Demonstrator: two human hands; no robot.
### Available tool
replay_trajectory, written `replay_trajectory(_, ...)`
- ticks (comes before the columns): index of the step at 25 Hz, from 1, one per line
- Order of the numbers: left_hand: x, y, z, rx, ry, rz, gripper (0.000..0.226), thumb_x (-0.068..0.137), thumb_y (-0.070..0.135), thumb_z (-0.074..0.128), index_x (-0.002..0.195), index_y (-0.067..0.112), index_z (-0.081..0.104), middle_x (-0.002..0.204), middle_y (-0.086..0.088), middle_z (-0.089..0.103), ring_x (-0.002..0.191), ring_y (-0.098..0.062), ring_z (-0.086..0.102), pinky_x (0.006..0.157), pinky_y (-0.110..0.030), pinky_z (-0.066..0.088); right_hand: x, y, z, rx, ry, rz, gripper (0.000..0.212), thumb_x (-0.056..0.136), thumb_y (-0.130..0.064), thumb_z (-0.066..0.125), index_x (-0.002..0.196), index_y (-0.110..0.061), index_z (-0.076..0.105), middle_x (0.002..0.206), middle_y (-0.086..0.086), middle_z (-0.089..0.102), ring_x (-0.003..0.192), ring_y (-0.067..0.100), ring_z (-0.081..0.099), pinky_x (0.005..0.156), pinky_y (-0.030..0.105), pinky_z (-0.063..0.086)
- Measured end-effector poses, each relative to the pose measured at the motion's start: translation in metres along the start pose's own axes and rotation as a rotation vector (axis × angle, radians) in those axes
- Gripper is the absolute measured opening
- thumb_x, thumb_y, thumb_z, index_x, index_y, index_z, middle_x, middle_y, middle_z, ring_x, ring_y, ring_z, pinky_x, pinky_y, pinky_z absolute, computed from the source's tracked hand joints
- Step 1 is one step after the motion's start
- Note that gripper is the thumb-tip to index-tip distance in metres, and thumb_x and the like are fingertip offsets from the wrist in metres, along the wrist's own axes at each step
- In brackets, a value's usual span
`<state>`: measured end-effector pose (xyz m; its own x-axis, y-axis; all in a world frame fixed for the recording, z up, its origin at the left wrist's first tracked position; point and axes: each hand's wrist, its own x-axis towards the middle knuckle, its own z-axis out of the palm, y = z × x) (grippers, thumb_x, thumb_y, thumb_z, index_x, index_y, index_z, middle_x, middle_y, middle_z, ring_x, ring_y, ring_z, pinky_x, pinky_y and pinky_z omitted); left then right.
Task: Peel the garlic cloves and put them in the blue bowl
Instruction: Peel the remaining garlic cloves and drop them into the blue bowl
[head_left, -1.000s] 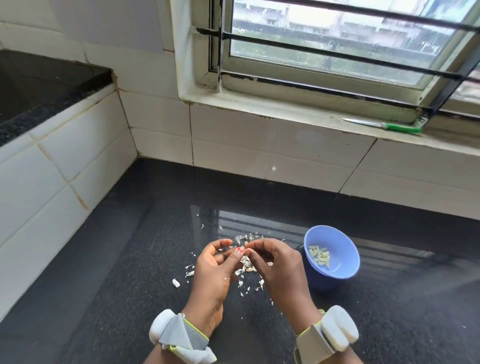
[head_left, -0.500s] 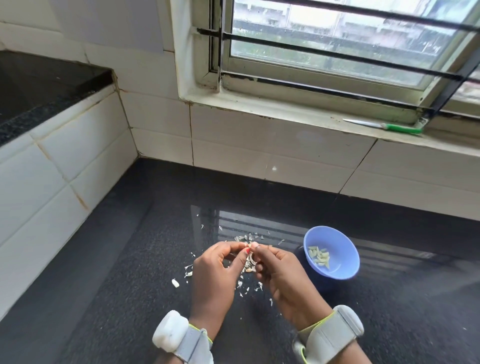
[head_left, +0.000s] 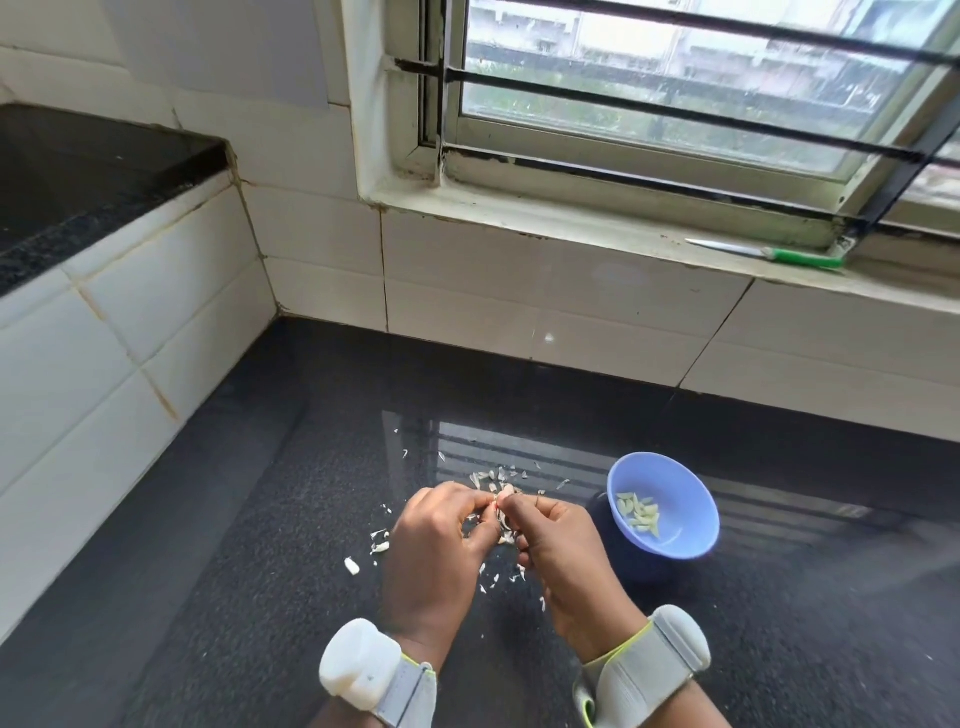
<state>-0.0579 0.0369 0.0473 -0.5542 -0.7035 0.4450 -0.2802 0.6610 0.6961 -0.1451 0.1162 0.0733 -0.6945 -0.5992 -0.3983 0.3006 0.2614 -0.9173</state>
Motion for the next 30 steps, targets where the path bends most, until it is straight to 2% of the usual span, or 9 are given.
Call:
replay_trajectory(3,0.0,0.001,0.001,0.018,0.001,0.011,0.019,0.078,0.035,0.054,0.076,0.022,0.068,0.073,0.012,0.064,0.07,-0.01,0.055,0.067,-0.024,0.042,-0.001,0.002,0.002,-0.016,0.03,-0.022,0.02,0.09,-0.016,0.064,0.079,-0.004,0.075,0.061,-0.003,0.059,0.054,0.003,0.043,0.053,0.017,0.036)
replay_trajectory(7,0.001,0.0,0.002,0.034,0.002,0.01,0.018,0.077,0.033,0.054,0.073,0.02,0.066,0.072,0.01,0.063,0.068,-0.013,0.056,0.066,-0.024,0.041,-0.002,0.001,0.003,-0.031,0.012,-0.018,0.023,0.091,-0.014,0.061,0.073,-0.009,0.074,0.057,-0.007,0.057,0.049,-0.001,0.043,0.05,0.015,0.034)
replay_trajectory(13,0.002,0.0,0.0,-0.04,-0.001,-0.034,0.016,0.076,0.032,0.055,0.071,0.02,0.066,0.071,0.012,0.062,0.068,-0.009,0.056,0.064,-0.021,0.042,0.004,-0.002,-0.001,0.292,-0.096,0.297,0.02,0.09,-0.013,0.063,0.07,-0.012,0.065,0.057,-0.002,0.051,0.047,0.004,0.042,0.046,0.015,0.037)
replay_trajectory(16,0.004,0.004,0.0,-0.21,0.027,-0.139,0.006,0.078,0.02,0.068,0.072,0.02,0.069,0.069,0.011,0.064,0.068,-0.003,0.059,0.062,-0.011,0.043,0.007,-0.003,-0.007,0.484,-0.236,0.472,0.015,0.08,-0.018,0.069,0.067,-0.011,0.065,0.061,-0.002,0.054,0.049,0.005,0.045,0.044,0.015,0.041)
replay_trajectory(18,0.004,0.006,-0.001,-0.316,0.04,-0.281,0.013,0.08,0.011,0.072,0.072,0.021,0.07,0.067,0.009,0.067,0.067,-0.001,0.061,0.06,-0.007,0.042,0.007,-0.003,-0.011,0.551,-0.3,0.507,0.013,0.075,-0.02,0.071,0.066,-0.012,0.066,0.063,-0.003,0.056,0.052,0.006,0.047,0.044,0.015,0.043)
replay_trajectory(22,0.002,-0.013,0.0,-0.433,0.003,-0.492,0.015,0.085,0.015,0.067,0.076,0.027,0.069,0.073,0.006,0.072,0.073,-0.006,0.066,0.069,-0.018,0.051,0.005,-0.011,-0.021,0.602,-0.261,0.423,0.007,0.08,-0.017,0.069,0.075,-0.013,0.069,0.068,-0.001,0.058,0.054,0.006,0.046,0.046,0.015,0.039)
replay_trajectory(25,0.001,-0.025,-0.005,-0.369,-0.073,-0.524,0.02,0.084,0.039,0.056,0.076,0.026,0.068,0.078,0.008,0.071,0.079,-0.01,0.065,0.075,-0.029,0.051,0.012,-0.024,-0.054,0.32,0.076,0.109,0.018,0.089,-0.014,0.065,0.072,-0.016,0.064,0.065,-0.004,0.057,0.054,0.006,0.042,0.046,0.014,0.035)
replay_trajectory(28,0.002,-0.031,-0.016,-0.192,-0.036,-0.43,0.042,0.085,0.053,0.054,0.064,0.018,0.062,0.06,0.004,0.062,0.058,-0.007,0.056,0.058,-0.019,0.04,0.025,-0.026,-0.102,-0.49,0.46,-0.198,0.024,0.091,-0.018,0.064,0.067,-0.021,0.066,0.072,-0.003,0.069,0.072,0.015,0.061,0.065,0.025,0.046)
replay_trajectory(30,0.005,-0.037,-0.019,-0.153,-0.016,-0.467,0.038,0.086,0.049,0.053,0.066,0.017,0.063,0.059,0.004,0.061,0.056,-0.009,0.055,0.057,-0.026,0.043,0.032,-0.021,-0.125,-0.915,0.498,-0.164,0.019,0.089,-0.023,0.063,0.072,-0.022,0.068,0.088,0.003,0.073,0.088,0.026,0.065,0.073,0.031,0.045)
